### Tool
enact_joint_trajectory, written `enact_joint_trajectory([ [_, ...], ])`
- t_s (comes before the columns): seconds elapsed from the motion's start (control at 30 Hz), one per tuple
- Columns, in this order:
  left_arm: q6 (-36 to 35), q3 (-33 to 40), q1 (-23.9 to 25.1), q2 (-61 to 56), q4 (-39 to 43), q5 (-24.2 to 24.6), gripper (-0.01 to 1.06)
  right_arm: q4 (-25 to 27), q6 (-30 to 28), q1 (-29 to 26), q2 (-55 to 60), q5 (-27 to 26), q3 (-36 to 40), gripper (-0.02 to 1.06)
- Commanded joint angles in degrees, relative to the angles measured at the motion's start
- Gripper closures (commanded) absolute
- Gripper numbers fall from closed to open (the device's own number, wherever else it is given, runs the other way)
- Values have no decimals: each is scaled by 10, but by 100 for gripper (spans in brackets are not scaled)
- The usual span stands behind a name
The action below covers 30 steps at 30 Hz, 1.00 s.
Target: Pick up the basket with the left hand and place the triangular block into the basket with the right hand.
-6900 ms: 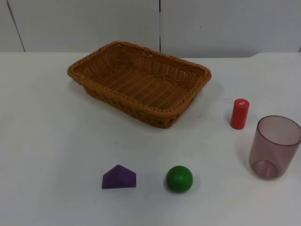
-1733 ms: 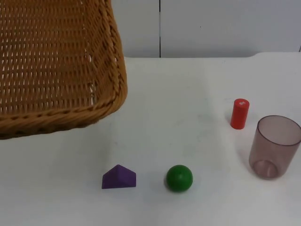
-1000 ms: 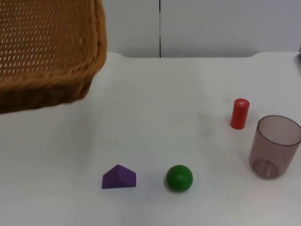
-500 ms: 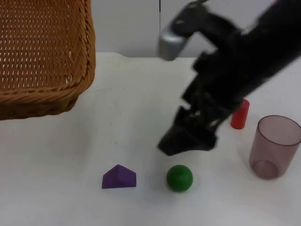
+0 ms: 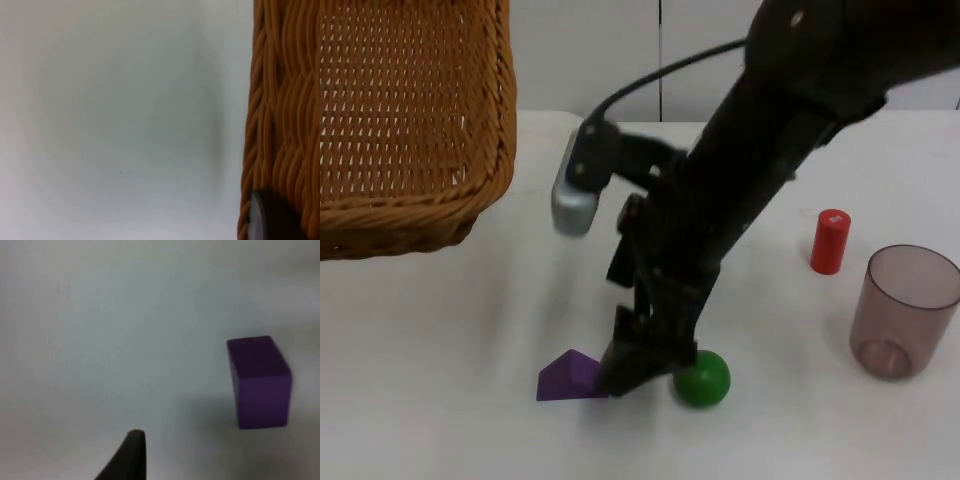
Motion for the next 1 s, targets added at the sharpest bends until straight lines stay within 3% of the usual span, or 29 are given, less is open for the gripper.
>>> enact_joint_trajectory([
  [0.0,-3,-7,2,-4,-10,-5,105,1,-16,8,9,-8,-4,0],
  [0.33,-6,-7,2,-4,-11,-4,105,4,-31,33,71,-67,-35,0],
  [0.57,-6,-7,2,-4,-9,-2,105,2,-28,33,99,-45,-80,3],
  [0.73,-6,-7,2,-4,-9,-2,105,0,-27,33,109,-33,-82,10],
  [0.97,-6,-7,2,-4,-9,-3,105,-2,-22,33,126,-17,-83,12],
])
